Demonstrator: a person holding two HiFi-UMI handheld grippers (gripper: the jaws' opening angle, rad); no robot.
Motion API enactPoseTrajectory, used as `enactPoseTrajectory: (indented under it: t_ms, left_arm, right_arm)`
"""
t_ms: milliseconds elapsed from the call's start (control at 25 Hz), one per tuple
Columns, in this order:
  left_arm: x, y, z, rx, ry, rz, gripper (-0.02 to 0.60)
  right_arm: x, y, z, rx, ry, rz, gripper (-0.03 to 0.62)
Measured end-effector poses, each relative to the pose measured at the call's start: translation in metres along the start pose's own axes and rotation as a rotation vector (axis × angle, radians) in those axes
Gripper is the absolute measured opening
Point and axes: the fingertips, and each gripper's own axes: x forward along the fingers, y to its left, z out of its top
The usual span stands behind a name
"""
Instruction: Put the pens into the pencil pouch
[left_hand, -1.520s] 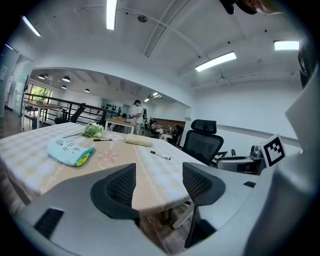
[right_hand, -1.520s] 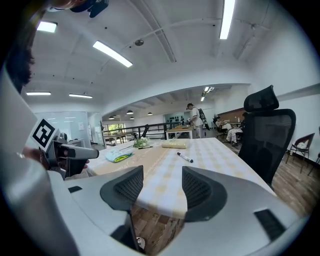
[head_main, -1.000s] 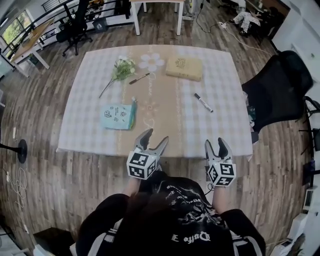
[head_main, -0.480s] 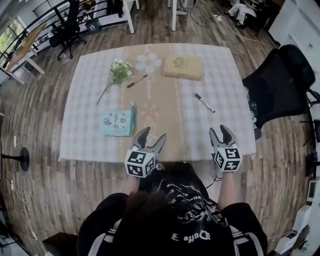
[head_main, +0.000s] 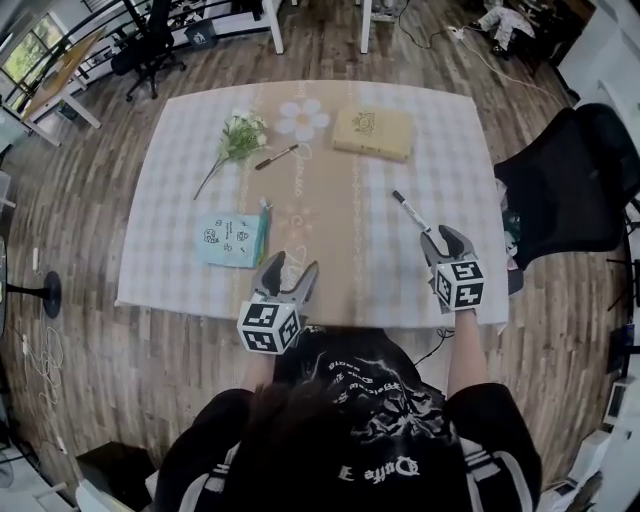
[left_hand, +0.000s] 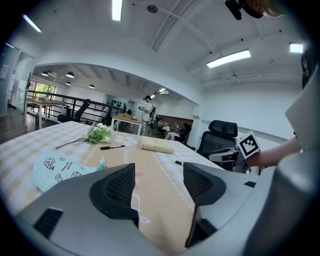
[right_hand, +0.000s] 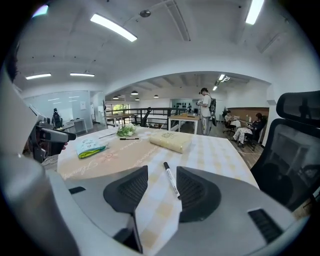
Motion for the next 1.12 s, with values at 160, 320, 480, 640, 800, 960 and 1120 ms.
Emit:
enactPoseTrajectory:
  t_ms: [160, 320, 480, 640, 800, 960, 1120]
  left_arm:
    - [-0.007, 0.015, -0.002, -0.021, -0.002, 0.082, 0.305]
    - [-0.016, 0.029, -0.004, -0.034, -0.003, 0.157, 0.305]
    - [-0.021, 0.041, -0.004, -0.044, -0.005, 0.216, 0.305]
    - [-0.031, 0.048, -0.007, -0.063, -0.007, 0.279, 0.305]
    - [-0.033, 0.054, -0.008, -0.075, -0.004, 0.319, 0.305]
    - [-0.032, 0.057, -0.010, -0.080, 0.004, 0.341, 0.305]
    - [-0.028, 0.054, -0.010, -0.077, 0.006, 0.352, 0.305]
  right_arm:
    - [0.026, -0.012, -0.007, -0.010, 0.052, 0.040, 0.183]
    - [0.053, -0.020, -0.022, -0.018, 0.119, 0.074, 0.183]
    - [0.075, -0.030, -0.034, -0.024, 0.175, 0.098, 0.183]
    - [0.092, -0.035, -0.045, -0.021, 0.217, 0.127, 0.156]
    - [0.103, -0.044, -0.057, -0.012, 0.267, 0.137, 0.156]
    - [0.107, -0.044, -0.074, -0.028, 0.308, 0.150, 0.158]
    - [0.108, -0.043, -0.073, -0.052, 0.284, 0.168, 0.156]
